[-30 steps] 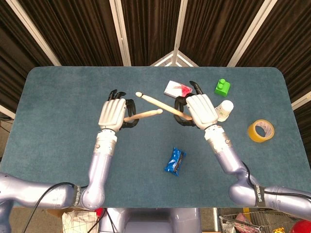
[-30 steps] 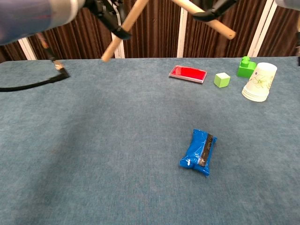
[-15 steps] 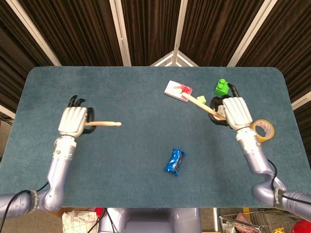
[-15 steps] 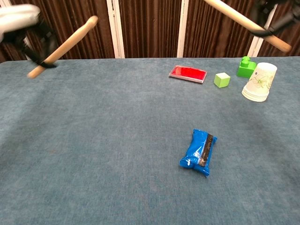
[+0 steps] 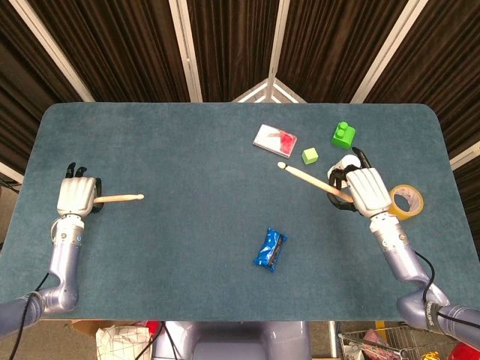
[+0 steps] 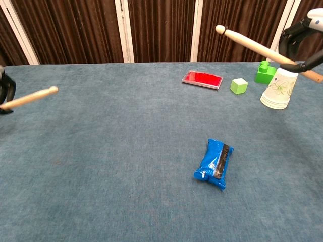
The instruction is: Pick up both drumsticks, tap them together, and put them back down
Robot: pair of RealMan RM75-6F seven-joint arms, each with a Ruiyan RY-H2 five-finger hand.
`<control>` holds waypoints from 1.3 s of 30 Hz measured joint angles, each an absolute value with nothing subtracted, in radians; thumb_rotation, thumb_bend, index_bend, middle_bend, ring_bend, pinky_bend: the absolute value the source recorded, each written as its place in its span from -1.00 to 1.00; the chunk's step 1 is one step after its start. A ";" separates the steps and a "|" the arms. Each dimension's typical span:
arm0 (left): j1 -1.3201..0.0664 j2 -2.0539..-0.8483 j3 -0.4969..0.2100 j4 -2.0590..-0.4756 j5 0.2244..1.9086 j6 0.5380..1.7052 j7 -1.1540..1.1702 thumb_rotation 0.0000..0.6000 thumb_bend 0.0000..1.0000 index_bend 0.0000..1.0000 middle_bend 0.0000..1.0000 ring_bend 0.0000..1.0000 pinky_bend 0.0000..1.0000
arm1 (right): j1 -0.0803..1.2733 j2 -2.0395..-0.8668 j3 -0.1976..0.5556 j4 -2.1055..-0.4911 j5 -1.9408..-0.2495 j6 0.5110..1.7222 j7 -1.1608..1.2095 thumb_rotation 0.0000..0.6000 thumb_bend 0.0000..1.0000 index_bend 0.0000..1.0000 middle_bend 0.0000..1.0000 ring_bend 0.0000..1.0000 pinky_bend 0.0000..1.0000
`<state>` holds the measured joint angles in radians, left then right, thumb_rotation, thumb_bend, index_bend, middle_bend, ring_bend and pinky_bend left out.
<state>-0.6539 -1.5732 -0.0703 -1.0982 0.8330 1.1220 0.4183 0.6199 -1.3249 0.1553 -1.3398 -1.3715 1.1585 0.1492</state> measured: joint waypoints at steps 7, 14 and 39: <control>-0.648 -1.711 -0.105 -0.904 0.822 1.030 0.436 1.00 -0.25 0.32 0.21 -0.67 -0.95 | 0.610 -1.334 0.156 -1.337 -1.373 1.153 0.138 1.00 0.03 0.45 0.33 -0.08 -0.92; -0.653 -1.768 -0.134 -0.848 0.843 1.010 0.478 1.00 -0.25 0.29 0.17 -0.68 -0.96 | 0.611 -1.323 0.166 -1.331 -1.376 1.139 0.148 1.00 0.03 0.45 0.33 -0.08 -0.92; -0.638 -1.368 -0.306 -1.591 0.677 1.151 0.734 1.00 -0.28 -0.57 -0.48 -1.00 -1.00 | 0.604 -1.375 0.174 -1.327 -1.349 1.106 0.105 1.00 0.02 0.45 0.33 -0.08 -0.92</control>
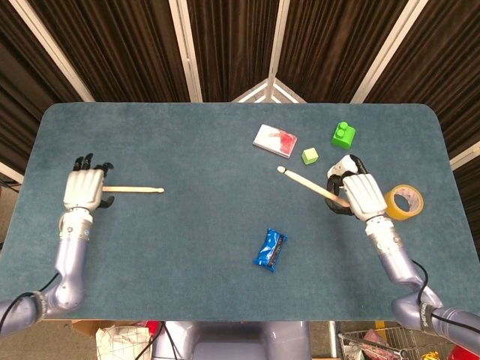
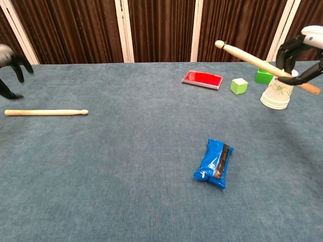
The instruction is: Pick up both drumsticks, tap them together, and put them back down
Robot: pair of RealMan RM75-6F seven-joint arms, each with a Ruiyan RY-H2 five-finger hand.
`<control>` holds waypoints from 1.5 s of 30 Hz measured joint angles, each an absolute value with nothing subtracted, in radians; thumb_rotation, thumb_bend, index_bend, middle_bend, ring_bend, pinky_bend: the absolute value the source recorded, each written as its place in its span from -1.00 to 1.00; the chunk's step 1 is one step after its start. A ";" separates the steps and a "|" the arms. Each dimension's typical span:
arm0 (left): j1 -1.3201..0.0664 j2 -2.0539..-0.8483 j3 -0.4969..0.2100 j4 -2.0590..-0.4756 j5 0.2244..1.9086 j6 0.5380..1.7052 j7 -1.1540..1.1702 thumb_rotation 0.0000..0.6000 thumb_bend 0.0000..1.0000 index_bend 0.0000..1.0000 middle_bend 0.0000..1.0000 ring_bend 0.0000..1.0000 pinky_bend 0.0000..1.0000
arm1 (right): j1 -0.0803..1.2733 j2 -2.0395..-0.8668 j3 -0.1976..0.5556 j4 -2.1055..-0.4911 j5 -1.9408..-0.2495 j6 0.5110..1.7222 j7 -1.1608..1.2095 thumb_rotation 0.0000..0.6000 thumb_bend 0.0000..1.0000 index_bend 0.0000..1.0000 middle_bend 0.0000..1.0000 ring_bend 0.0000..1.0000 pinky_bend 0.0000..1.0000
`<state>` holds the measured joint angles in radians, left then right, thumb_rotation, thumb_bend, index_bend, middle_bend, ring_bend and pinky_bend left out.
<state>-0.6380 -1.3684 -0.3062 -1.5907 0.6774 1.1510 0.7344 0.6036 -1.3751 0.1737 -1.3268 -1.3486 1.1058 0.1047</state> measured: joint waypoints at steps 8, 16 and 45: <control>-0.578 -1.152 -0.363 -1.836 0.668 1.178 0.627 1.00 -0.28 -0.59 -0.66 -1.00 -1.00 | 0.634 -1.464 0.158 -1.258 -1.357 1.098 -0.095 1.00 0.03 0.45 0.33 -0.08 -0.92; -0.516 -1.067 -0.354 -1.860 0.774 1.164 0.458 1.00 -0.28 -0.59 -0.71 -1.00 -1.00 | 0.696 -1.603 0.118 -1.100 -1.417 1.072 -0.318 1.00 0.03 0.45 0.33 -0.08 -0.92; -0.469 -1.017 -0.286 -1.751 0.866 1.132 0.265 1.00 -0.28 -0.59 -0.74 -1.00 -1.00 | 0.732 -1.791 0.111 -0.811 -1.421 0.988 -0.344 1.00 0.03 0.26 0.27 -0.08 -0.92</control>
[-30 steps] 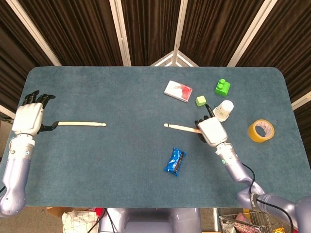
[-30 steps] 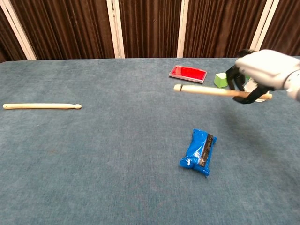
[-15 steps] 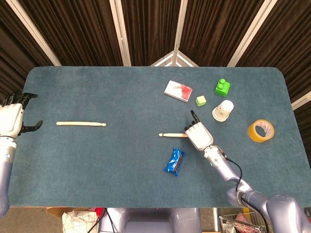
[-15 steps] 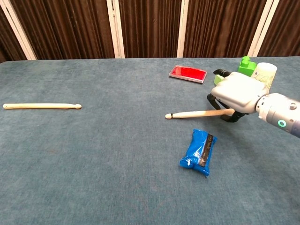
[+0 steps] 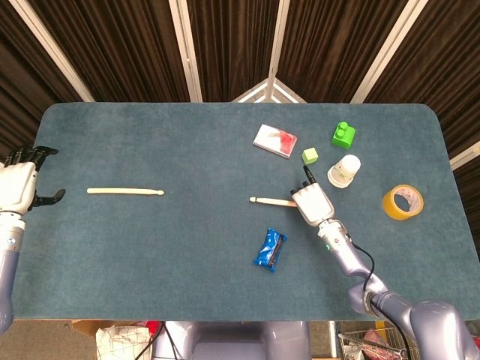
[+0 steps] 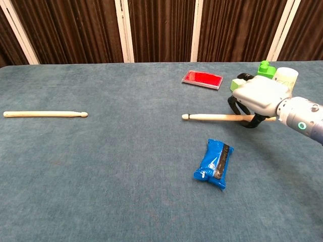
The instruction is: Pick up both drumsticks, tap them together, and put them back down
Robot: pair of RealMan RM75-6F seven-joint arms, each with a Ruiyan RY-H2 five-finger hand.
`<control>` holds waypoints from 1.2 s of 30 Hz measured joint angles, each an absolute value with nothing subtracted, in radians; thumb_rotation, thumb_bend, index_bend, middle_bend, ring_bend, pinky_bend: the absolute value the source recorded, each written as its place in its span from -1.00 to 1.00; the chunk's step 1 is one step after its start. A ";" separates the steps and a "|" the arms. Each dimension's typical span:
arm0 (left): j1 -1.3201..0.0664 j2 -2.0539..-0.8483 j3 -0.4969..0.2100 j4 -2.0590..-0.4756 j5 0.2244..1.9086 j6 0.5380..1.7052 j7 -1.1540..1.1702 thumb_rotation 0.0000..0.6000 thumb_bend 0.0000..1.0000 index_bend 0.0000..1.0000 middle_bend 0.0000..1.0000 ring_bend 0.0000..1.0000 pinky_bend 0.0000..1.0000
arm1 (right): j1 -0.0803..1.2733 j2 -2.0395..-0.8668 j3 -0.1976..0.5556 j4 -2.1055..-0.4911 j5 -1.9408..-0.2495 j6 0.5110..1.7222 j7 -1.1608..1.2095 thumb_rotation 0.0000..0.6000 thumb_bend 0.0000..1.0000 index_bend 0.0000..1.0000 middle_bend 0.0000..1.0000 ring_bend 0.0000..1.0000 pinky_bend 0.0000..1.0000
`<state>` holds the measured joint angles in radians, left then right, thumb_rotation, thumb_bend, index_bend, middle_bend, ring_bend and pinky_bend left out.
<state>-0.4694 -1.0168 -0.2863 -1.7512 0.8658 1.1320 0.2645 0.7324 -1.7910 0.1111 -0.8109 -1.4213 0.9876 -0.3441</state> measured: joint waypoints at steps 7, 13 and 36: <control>-0.479 -1.026 -0.281 -1.750 0.856 1.137 0.273 1.00 -0.28 -0.59 -0.74 -1.00 -1.00 | 0.721 -1.758 0.127 -0.870 -1.364 0.946 -0.421 1.00 0.03 -0.12 0.03 -0.12 -0.92; -0.483 -1.026 -0.279 -1.750 0.841 1.140 0.276 1.00 -0.28 -0.59 -0.76 -1.00 -1.00 | 0.712 -1.748 0.163 -0.905 -1.299 0.948 -0.510 1.00 0.03 -0.33 -0.09 -0.13 -0.92; -0.272 -1.048 -0.048 -1.930 1.221 1.418 0.336 1.00 -0.53 -0.82 -0.99 -1.00 -1.00 | 0.475 -1.418 0.270 -1.724 -1.094 1.244 -0.569 1.00 -0.62 -0.94 -0.85 -0.70 -0.93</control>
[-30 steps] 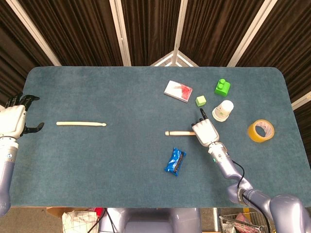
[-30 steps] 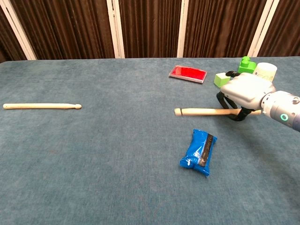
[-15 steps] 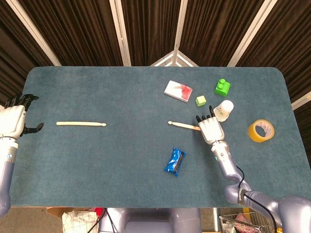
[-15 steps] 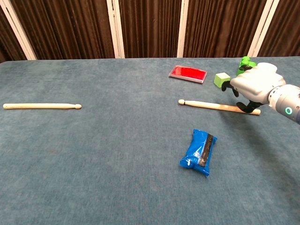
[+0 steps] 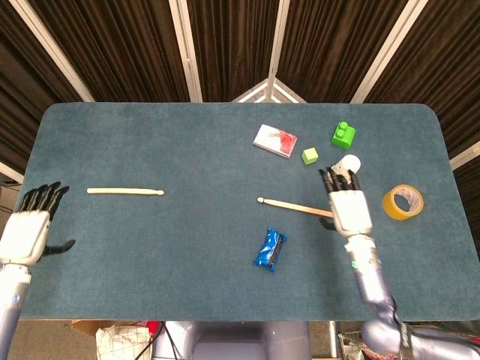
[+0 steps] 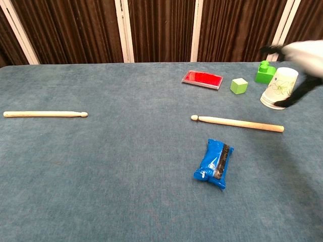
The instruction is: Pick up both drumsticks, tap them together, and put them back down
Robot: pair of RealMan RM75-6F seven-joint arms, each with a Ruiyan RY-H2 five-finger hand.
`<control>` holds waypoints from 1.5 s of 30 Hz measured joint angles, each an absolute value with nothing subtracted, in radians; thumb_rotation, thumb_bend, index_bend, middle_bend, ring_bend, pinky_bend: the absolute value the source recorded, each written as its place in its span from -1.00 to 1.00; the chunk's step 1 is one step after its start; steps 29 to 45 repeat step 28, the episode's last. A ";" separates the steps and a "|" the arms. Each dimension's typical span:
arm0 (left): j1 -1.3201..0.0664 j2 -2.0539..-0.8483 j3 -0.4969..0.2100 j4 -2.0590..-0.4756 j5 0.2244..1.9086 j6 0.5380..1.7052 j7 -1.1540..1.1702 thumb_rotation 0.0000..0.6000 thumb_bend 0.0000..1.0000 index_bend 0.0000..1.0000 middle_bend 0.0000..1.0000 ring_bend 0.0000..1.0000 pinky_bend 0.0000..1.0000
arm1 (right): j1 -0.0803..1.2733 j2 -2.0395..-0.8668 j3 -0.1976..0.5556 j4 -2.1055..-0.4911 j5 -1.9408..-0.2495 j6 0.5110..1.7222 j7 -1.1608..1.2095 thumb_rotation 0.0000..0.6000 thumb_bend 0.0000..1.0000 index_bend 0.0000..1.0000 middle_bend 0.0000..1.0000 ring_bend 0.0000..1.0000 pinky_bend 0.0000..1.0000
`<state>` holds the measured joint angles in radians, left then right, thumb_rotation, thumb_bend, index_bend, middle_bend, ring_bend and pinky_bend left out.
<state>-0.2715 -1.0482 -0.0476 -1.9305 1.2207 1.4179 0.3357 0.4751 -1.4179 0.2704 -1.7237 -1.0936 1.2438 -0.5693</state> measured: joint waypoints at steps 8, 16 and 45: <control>-0.135 -1.165 0.029 -1.803 1.429 1.614 0.282 1.00 -0.53 -0.83 -0.99 -1.00 -1.00 | 0.296 -1.317 0.149 -1.757 -1.380 1.475 -0.368 1.00 -0.62 -0.94 -0.87 -0.75 -0.96; -0.064 -1.203 0.063 -1.750 1.473 1.663 0.250 1.00 -0.53 -0.83 -1.00 -1.00 -1.00 | 0.164 -1.241 0.023 -1.683 -1.585 1.644 -0.380 1.00 -0.62 -0.94 -0.90 -0.76 -0.96; -0.032 -1.144 0.058 -1.755 1.477 1.656 0.230 1.00 -0.58 -0.83 -1.00 -1.00 -1.00 | 0.134 -1.172 -0.014 -1.633 -1.580 1.574 -0.334 1.00 -0.62 -0.94 -0.92 -0.78 -0.98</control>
